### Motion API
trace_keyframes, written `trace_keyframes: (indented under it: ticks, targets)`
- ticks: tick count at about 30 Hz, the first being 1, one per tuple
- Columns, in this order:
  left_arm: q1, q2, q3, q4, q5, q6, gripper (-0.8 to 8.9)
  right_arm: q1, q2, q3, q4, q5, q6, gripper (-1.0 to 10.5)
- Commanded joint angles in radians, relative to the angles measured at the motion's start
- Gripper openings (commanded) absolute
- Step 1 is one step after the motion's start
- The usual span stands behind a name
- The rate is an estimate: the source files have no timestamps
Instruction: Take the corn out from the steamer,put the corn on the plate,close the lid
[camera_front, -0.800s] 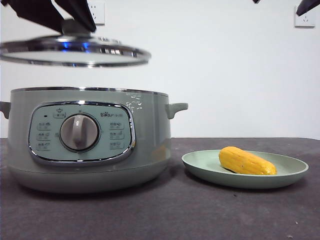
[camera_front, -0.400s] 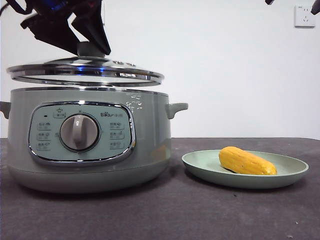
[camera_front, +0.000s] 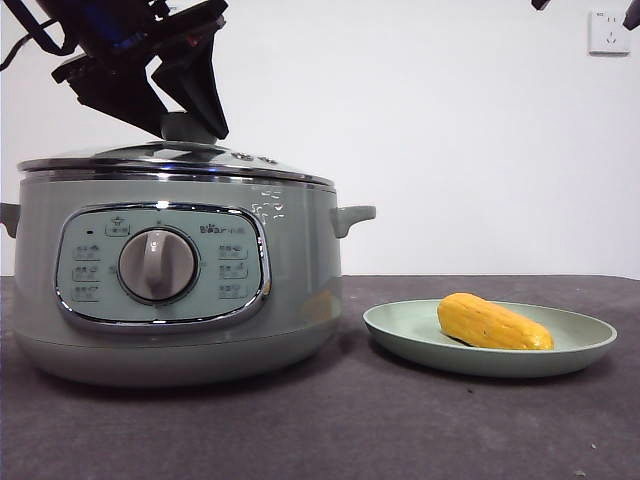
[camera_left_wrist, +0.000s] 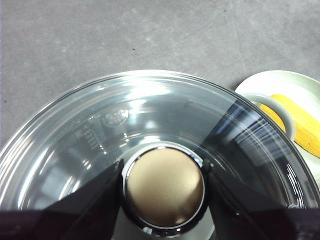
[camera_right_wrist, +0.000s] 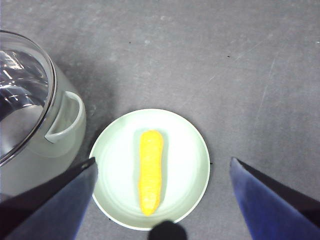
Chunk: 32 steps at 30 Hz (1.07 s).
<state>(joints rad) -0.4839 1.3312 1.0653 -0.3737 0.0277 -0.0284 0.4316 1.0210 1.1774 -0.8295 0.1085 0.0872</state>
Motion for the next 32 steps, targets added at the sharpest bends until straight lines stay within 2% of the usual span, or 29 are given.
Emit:
trace_keyframes:
  ticks: [1, 8, 9, 13, 14, 22, 32]
  targets:
    - [-0.002, -0.01, 0.005, -0.014, 0.0, -0.005, -0.09, 0.0, -0.002, -0.006, 0.005, 0.003, 0.01, 4.4]
    - [-0.001, -0.01, 0.005, -0.024, 0.0, -0.005, 0.12, 0.0, -0.002, -0.006, 0.006, 0.003, 0.01, 4.4]
    - [-0.001, -0.01, 0.005, -0.023, 0.0, -0.005, 0.57, 0.0, -0.002, -0.006, 0.005, 0.003, 0.01, 4.4]
    - [-0.001, -0.01, 0.005, -0.009, 0.0, -0.005, 3.91, 0.0, -0.002, -0.006, 0.005, 0.003, 0.01, 4.4]
    - [-0.001, -0.01, 0.005, -0.005, 0.0, -0.005, 4.2, 0.0, -0.002, -0.006, 0.005, 0.003, 0.01, 4.4]
    - [0.006, -0.016, 0.014, 0.023, -0.002, -0.001, 4.17, 0.0, -0.002, -0.006, 0.005, 0.003, 0.01, 4.4]
    - [0.007, -0.172, 0.065, -0.103, -0.001, -0.002, 4.09, 0.0, -0.002, -0.006, 0.007, 0.002, 0.006, 4.4]
